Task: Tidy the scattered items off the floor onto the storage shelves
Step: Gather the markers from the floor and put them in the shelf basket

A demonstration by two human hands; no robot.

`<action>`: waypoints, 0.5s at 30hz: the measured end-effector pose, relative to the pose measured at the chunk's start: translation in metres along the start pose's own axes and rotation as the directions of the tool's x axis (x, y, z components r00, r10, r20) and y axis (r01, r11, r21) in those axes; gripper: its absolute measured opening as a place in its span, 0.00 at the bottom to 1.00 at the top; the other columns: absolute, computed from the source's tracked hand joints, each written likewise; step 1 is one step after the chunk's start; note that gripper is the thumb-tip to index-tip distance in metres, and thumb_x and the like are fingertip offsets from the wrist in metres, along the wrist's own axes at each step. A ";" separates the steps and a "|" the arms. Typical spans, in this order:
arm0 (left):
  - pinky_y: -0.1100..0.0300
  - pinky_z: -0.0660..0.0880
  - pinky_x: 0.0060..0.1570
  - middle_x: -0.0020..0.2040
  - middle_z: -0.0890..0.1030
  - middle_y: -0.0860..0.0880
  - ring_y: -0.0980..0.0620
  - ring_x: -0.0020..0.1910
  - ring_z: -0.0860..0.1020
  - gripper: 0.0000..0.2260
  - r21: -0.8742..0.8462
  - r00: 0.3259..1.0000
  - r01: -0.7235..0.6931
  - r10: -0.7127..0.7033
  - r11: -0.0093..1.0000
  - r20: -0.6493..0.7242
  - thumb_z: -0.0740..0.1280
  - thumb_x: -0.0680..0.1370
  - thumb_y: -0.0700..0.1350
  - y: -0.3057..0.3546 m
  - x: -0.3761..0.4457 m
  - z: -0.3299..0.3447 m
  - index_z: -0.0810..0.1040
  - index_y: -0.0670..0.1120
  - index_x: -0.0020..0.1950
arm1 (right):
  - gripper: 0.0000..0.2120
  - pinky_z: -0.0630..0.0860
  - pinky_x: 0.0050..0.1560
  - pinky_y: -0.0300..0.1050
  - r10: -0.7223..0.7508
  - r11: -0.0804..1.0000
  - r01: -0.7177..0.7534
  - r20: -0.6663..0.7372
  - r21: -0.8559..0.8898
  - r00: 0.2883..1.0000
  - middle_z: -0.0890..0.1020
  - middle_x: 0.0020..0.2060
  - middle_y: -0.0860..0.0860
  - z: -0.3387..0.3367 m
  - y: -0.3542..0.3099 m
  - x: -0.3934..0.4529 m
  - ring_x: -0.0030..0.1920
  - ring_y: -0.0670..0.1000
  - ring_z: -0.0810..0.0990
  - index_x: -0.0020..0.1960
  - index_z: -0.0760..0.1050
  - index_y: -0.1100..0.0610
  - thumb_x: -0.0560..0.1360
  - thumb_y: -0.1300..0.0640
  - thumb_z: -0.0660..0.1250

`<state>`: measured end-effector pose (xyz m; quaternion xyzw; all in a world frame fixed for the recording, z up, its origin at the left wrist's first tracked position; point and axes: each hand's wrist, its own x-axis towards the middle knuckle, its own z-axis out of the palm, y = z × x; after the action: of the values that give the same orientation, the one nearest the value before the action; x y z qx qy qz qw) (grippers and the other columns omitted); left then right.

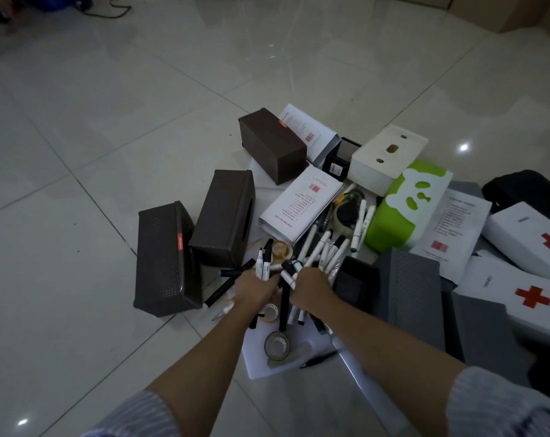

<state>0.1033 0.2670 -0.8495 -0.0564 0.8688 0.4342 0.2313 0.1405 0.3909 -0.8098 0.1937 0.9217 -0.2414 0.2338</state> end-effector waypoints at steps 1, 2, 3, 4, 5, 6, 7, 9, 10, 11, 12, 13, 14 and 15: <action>0.64 0.72 0.34 0.35 0.81 0.48 0.53 0.36 0.78 0.14 0.021 1.000 0.008 -0.008 1.000 0.005 0.72 0.73 0.54 -0.001 0.000 0.001 0.82 0.42 0.45 | 0.07 0.71 0.42 0.40 0.006 1.000 -0.006 0.021 -0.002 1.000 0.79 0.52 0.60 0.001 0.000 0.002 0.57 0.57 0.80 0.51 0.76 0.62 0.76 0.60 0.67; 0.59 0.73 0.37 0.38 0.81 0.47 0.50 0.40 0.79 0.16 0.052 1.000 0.011 -0.011 0.999 0.007 0.72 0.72 0.55 0.001 0.000 0.002 0.81 0.42 0.44 | 0.09 0.71 0.45 0.41 0.025 0.999 -0.026 0.034 0.022 0.999 0.79 0.57 0.60 0.002 0.001 0.004 0.60 0.57 0.78 0.55 0.75 0.61 0.77 0.59 0.66; 0.58 0.71 0.38 0.40 0.81 0.46 0.48 0.43 0.79 0.15 0.106 1.000 0.005 -0.008 0.994 0.019 0.72 0.73 0.55 0.002 -0.001 0.004 0.79 0.42 0.42 | 0.13 0.72 0.48 0.41 0.041 0.997 -0.043 0.025 0.065 0.999 0.76 0.63 0.60 0.002 0.001 0.005 0.64 0.57 0.76 0.62 0.74 0.61 0.78 0.59 0.65; 0.59 0.68 0.39 0.42 0.81 0.45 0.47 0.46 0.79 0.15 0.179 1.000 -0.015 0.011 0.984 0.024 0.71 0.74 0.54 0.005 -0.003 0.006 0.77 0.43 0.40 | 0.18 0.72 0.51 0.41 0.078 0.988 -0.078 0.007 0.134 0.997 0.74 0.67 0.59 0.001 0.002 0.008 0.66 0.58 0.74 0.67 0.72 0.61 0.78 0.60 0.64; 0.60 0.67 0.39 0.44 0.80 0.45 0.47 0.47 0.80 0.14 0.234 1.000 -0.027 0.023 0.972 0.020 0.71 0.75 0.53 0.006 -0.004 0.009 0.73 0.45 0.38 | 0.19 0.72 0.51 0.41 0.126 0.971 -0.121 -0.009 0.205 0.992 0.73 0.68 0.59 0.001 0.005 0.012 0.66 0.58 0.74 0.68 0.71 0.62 0.78 0.60 0.65; 0.61 0.65 0.38 0.44 0.80 0.44 0.47 0.47 0.80 0.16 0.254 0.999 -0.042 0.042 0.966 0.006 0.72 0.74 0.52 0.007 -0.006 0.011 0.69 0.47 0.35 | 0.18 0.72 0.48 0.42 0.187 0.944 -0.172 -0.026 0.280 0.982 0.75 0.66 0.60 0.002 0.008 0.016 0.64 0.58 0.75 0.66 0.71 0.63 0.77 0.61 0.66; 0.62 0.64 0.36 0.43 0.80 0.44 0.47 0.45 0.80 0.18 0.260 0.998 -0.056 0.059 0.964 -0.002 0.73 0.73 0.51 0.006 -0.007 0.014 0.67 0.48 0.33 | 0.17 0.72 0.44 0.42 0.238 0.918 -0.212 -0.038 0.334 0.971 0.77 0.62 0.61 0.003 0.010 0.019 0.61 0.59 0.77 0.64 0.71 0.65 0.76 0.62 0.67; 0.61 0.64 0.34 0.40 0.80 0.44 0.47 0.41 0.79 0.19 0.228 0.997 -0.079 0.082 0.970 -0.006 0.76 0.71 0.50 0.005 -0.005 0.019 0.67 0.46 0.32 | 0.20 0.71 0.43 0.42 0.294 0.875 -0.246 -0.053 0.418 0.954 0.78 0.60 0.61 0.004 0.011 0.022 0.59 0.60 0.78 0.64 0.69 0.66 0.74 0.63 0.69; 0.60 0.67 0.35 0.40 0.81 0.44 0.47 0.41 0.79 0.17 0.220 0.995 -0.094 0.099 0.971 -0.012 0.76 0.70 0.50 0.006 -0.005 0.020 0.69 0.45 0.34 | 0.23 0.71 0.44 0.43 0.312 0.854 -0.256 -0.052 0.453 0.949 0.77 0.61 0.62 0.004 0.011 0.023 0.60 0.60 0.78 0.66 0.66 0.66 0.74 0.63 0.70; 0.59 0.69 0.37 0.42 0.81 0.44 0.46 0.43 0.80 0.15 0.229 0.994 -0.103 0.109 0.968 -0.014 0.76 0.70 0.49 0.007 -0.004 0.021 0.72 0.44 0.37 | 0.26 0.71 0.45 0.43 0.327 0.831 -0.262 -0.051 0.490 0.944 0.76 0.62 0.62 0.002 0.011 0.024 0.60 0.60 0.77 0.68 0.63 0.66 0.74 0.62 0.70; 0.60 0.70 0.39 0.43 0.82 0.44 0.46 0.45 0.80 0.13 0.254 0.992 -0.113 0.122 0.961 -0.019 0.75 0.71 0.49 0.009 -0.005 0.021 0.74 0.45 0.41 | 0.28 0.71 0.46 0.44 0.346 0.808 -0.271 -0.049 0.524 0.937 0.75 0.63 0.62 0.000 0.012 0.025 0.61 0.60 0.77 0.69 0.62 0.66 0.74 0.61 0.71; 0.61 0.69 0.39 0.44 0.81 0.46 0.47 0.46 0.80 0.12 0.289 0.993 -0.107 0.118 0.951 -0.021 0.74 0.71 0.49 0.011 -0.005 0.021 0.74 0.45 0.43 | 0.29 0.72 0.46 0.45 0.370 0.781 -0.285 -0.045 0.556 0.928 0.75 0.63 0.62 -0.002 0.013 0.027 0.60 0.61 0.77 0.68 0.61 0.67 0.74 0.61 0.71; 0.61 0.68 0.39 0.43 0.79 0.47 0.47 0.45 0.79 0.12 0.303 0.992 -0.106 0.120 0.947 -0.028 0.74 0.72 0.49 0.012 -0.005 0.022 0.74 0.44 0.44 | 0.28 0.72 0.45 0.45 0.395 0.750 -0.303 -0.030 0.588 0.918 0.76 0.61 0.62 -0.004 0.015 0.028 0.59 0.61 0.78 0.68 0.63 0.67 0.73 0.61 0.71; 0.62 0.68 0.37 0.40 0.77 0.48 0.48 0.42 0.78 0.12 0.281 0.994 -0.098 0.110 0.955 -0.029 0.74 0.72 0.49 0.012 -0.005 0.021 0.73 0.44 0.43 | 0.27 0.73 0.44 0.45 0.408 0.717 -0.318 -0.004 0.620 0.913 0.77 0.59 0.62 -0.006 0.017 0.030 0.56 0.60 0.79 0.66 0.65 0.67 0.72 0.61 0.72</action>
<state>0.1116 0.2906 -0.8495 0.0129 0.9280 0.3175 0.1947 0.1219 0.4150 -0.8274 0.4521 0.7526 -0.4588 0.1367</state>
